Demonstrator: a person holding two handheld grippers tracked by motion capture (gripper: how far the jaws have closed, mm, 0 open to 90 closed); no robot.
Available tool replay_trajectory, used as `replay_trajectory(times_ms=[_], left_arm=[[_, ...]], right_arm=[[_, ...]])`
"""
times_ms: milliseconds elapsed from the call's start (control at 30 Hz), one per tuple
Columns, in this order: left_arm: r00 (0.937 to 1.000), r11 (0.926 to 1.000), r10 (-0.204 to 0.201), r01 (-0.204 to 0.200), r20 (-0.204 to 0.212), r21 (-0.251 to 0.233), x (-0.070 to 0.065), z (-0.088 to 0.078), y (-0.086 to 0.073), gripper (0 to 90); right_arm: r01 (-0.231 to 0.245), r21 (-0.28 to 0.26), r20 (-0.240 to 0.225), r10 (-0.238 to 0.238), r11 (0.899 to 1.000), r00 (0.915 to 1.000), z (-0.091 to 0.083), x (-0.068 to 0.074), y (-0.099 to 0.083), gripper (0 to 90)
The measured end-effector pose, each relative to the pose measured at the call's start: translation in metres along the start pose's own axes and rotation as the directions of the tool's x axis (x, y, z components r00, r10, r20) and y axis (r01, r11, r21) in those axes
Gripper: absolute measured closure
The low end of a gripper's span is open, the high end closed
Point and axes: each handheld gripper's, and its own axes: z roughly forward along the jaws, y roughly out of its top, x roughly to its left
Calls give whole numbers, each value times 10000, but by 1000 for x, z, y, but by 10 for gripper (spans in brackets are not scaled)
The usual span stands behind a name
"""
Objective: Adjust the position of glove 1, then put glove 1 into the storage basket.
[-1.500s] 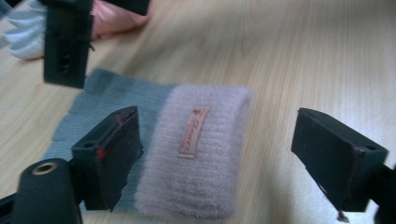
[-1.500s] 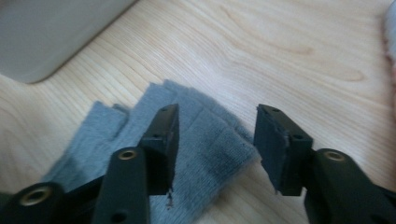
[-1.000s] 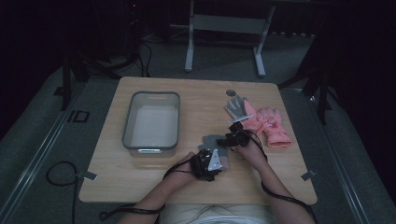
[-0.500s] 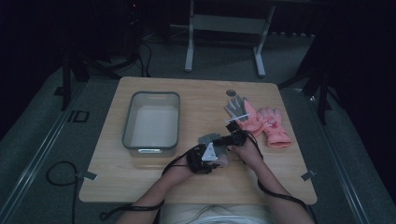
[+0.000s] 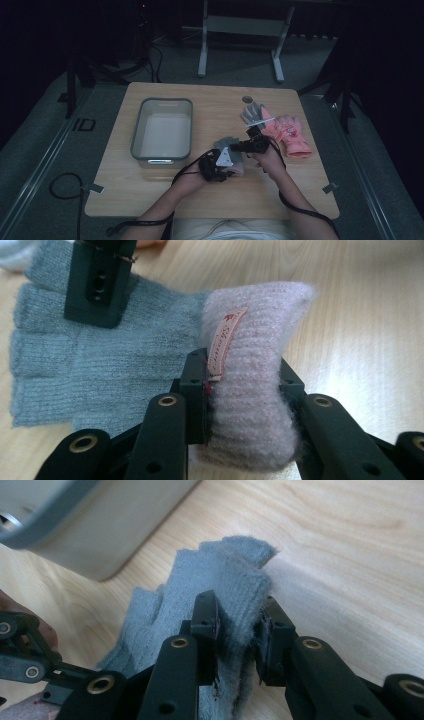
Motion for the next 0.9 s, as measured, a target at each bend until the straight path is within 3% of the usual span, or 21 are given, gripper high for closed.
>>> replay_trajectory(times_ms=[33, 333, 767, 900], left_arm=[[10000, 10000, 43, -43, 18, -16, 1, -3, 2, 675], [9989, 9989, 467, -467, -23, 28, 11, -30, 20, 675], [9973, 9973, 723, -720, -155, 161, 31, -62, 31, 674], [9961, 9967, 796, -789, -375, 182, 44, -83, 34, 673]], right_arm=[[-120, -131, -129, 118, 9998, 9998, -6, 2, 3, 739], [258, -691, -78, -264, 9973, 9996, -25, 15, 21, 741], [621, -1079, -3, -625, 9922, 9980, -34, 33, 51, 742], [774, -1246, -32, -784, 9892, 9969, -34, 43, 69, 743]])
